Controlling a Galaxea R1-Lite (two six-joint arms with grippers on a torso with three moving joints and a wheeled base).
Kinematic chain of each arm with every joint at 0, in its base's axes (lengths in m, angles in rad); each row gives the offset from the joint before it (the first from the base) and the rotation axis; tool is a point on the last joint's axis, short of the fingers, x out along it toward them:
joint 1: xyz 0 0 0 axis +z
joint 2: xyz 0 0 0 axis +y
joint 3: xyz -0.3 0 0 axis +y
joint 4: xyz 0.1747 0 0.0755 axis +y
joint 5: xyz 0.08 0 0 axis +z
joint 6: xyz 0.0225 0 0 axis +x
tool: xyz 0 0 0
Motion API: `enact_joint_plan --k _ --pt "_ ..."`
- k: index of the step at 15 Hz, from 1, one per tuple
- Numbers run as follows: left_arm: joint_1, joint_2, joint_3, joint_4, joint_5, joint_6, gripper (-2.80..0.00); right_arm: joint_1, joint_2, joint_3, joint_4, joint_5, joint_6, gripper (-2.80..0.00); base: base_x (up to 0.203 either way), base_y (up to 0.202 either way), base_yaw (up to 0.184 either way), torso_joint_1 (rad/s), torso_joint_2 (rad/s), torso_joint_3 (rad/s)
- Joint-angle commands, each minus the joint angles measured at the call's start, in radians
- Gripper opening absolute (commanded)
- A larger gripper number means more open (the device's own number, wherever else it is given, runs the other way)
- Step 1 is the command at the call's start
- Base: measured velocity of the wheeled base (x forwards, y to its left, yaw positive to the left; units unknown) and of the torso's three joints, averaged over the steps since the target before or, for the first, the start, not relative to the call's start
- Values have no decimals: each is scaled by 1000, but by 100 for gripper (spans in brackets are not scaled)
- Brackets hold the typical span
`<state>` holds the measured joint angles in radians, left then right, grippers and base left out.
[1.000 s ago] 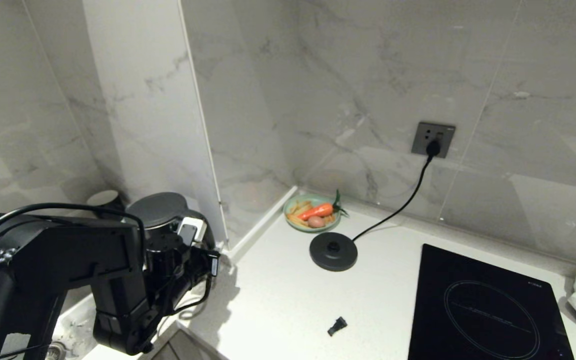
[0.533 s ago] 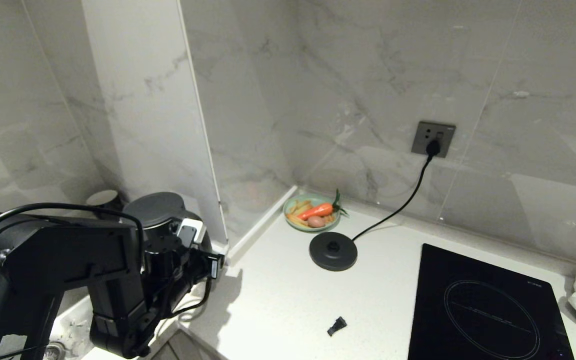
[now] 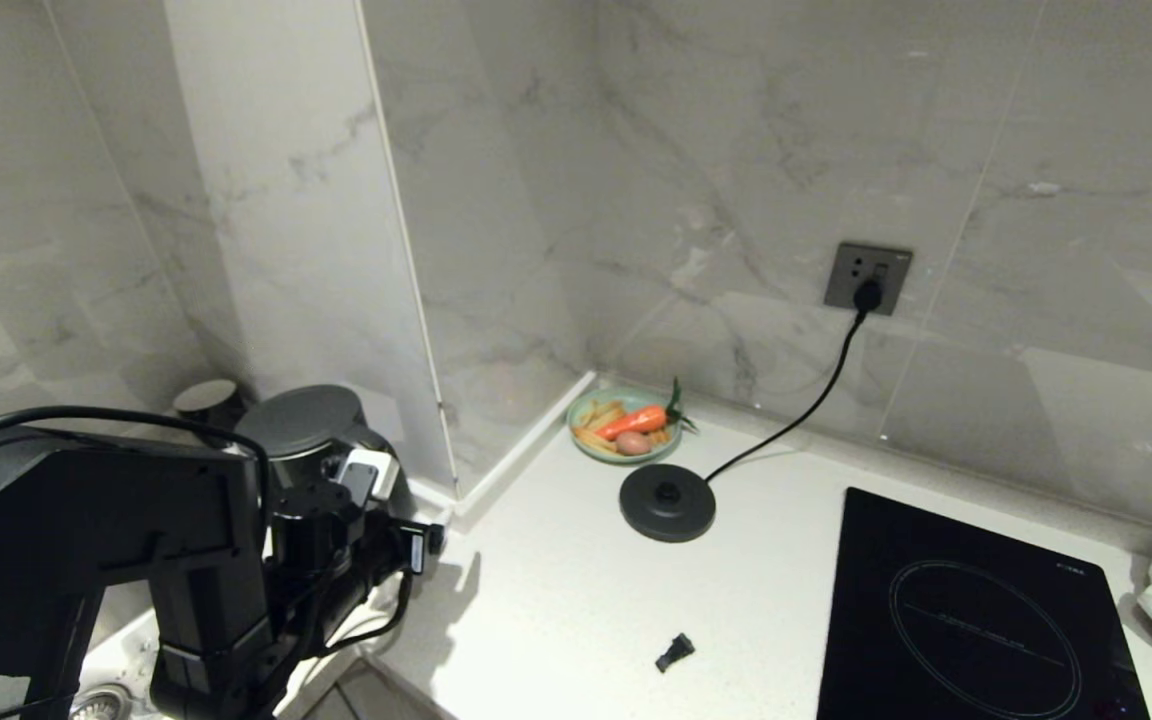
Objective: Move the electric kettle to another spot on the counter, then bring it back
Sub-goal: Place it by the sink
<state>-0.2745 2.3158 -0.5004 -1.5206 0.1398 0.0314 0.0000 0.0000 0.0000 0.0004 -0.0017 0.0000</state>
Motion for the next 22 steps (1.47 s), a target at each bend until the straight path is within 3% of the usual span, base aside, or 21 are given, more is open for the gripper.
enact_joint_plan --k 1,6,9,14,22 --pt "-9 -9 12 -9 0 -1 0 0 0 0 1 0 0 -280 0 0 0 0 0 0" --pt "-28 -9 32 -9 0 -3 0 0 0 0 1 0 0 -280 0 0 0 0 0 0" --pt "-41 -38 54 -9 -3 -60 0 0 0 0 0 0 0 -280 0 0 0 0 0 0" --pt "-57 -51 55 -9 -2 -64 0 0 1 0 0 0 0 -280 0 0 0 0 0 0" --pt "-55 -154 203 -9 -2 -96 0 0 1 0 0 0 0 -280 0 0 0 0 0 0"
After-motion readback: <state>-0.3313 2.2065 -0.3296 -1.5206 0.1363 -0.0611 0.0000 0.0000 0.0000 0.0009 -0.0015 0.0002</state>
